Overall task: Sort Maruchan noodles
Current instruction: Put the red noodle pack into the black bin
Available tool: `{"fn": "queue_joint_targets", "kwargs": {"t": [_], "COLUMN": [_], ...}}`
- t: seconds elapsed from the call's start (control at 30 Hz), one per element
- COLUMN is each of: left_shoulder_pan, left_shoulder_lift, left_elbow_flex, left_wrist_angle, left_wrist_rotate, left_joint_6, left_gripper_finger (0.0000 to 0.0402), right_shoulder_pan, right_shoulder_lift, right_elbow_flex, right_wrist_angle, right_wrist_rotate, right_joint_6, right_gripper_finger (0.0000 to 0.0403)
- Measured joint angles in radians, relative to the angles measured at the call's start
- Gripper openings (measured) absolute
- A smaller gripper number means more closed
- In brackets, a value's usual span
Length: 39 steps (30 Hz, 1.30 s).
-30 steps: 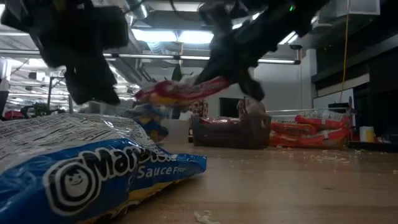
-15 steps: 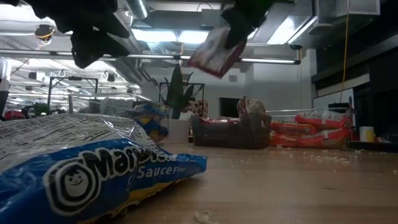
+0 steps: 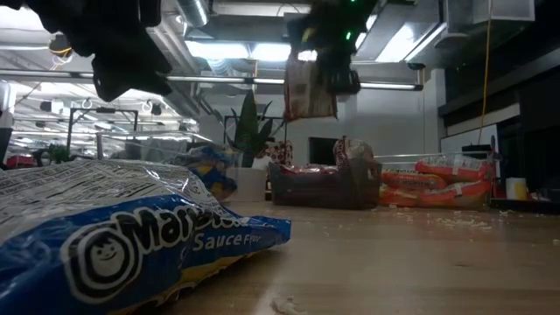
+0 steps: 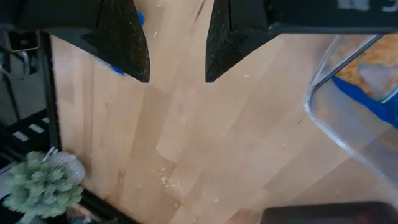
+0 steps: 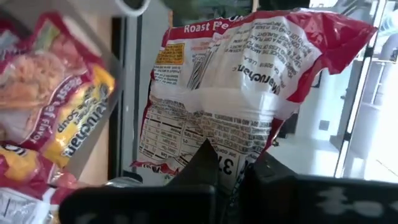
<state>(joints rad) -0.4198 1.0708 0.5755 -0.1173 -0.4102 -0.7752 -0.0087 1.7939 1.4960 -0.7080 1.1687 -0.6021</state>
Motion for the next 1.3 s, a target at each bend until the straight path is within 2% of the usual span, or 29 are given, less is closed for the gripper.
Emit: {"fn": "queue_joint_targets", "kwargs": {"t": [0.07,0.17,0.37,0.7,0.83,1.03,1.17,1.3], "left_shoulder_pan": [0.0,0.0,0.0,-0.002,-0.002,-0.002,-0.002,-0.002], "left_shoulder_lift": [0.0,0.0,0.0,0.0,0.0,0.0,0.0,0.0], "left_elbow_flex": [0.0,0.0,0.0,0.0,0.0,0.0,0.0,0.0], "left_wrist_angle": [-0.022,-0.037,-0.063,-0.086,-0.085,-0.085,-0.085,-0.085], "left_wrist_rotate": [-0.009,-0.032,-0.053,-0.053,-0.053,-0.043,-0.042,-0.042], "left_joint_6": [0.0,0.0,0.001,0.007,0.023,0.023,0.023,0.023], "left_gripper_finger": [0.0149,0.0149,0.0149,0.0149,0.0149,0.0149,0.0149,0.0149], "right_shoulder_pan": [-0.017,-0.046,-0.092,-0.102,-0.112,-0.11,-0.109,-0.11], "right_shoulder_lift": [0.038,0.095,0.167,0.189,0.189,0.189,0.189,0.189], "right_elbow_flex": [0.0,-0.001,-0.002,-0.001,-0.001,0.002,0.037,0.099], "right_wrist_angle": [-0.009,-0.007,0.001,-0.008,-0.065,-0.144,-0.217,-0.268], "right_wrist_rotate": [0.02,0.11,0.111,-0.062,-0.13,-0.251,-0.389,-0.439], "right_joint_6": [-0.002,-0.009,-0.006,0.045,0.08,0.232,0.296,0.329], "right_gripper_finger": [0.0009,0.0009,0.001,0.0026,0.0059,0.0135,0.0185,0.0215]}}
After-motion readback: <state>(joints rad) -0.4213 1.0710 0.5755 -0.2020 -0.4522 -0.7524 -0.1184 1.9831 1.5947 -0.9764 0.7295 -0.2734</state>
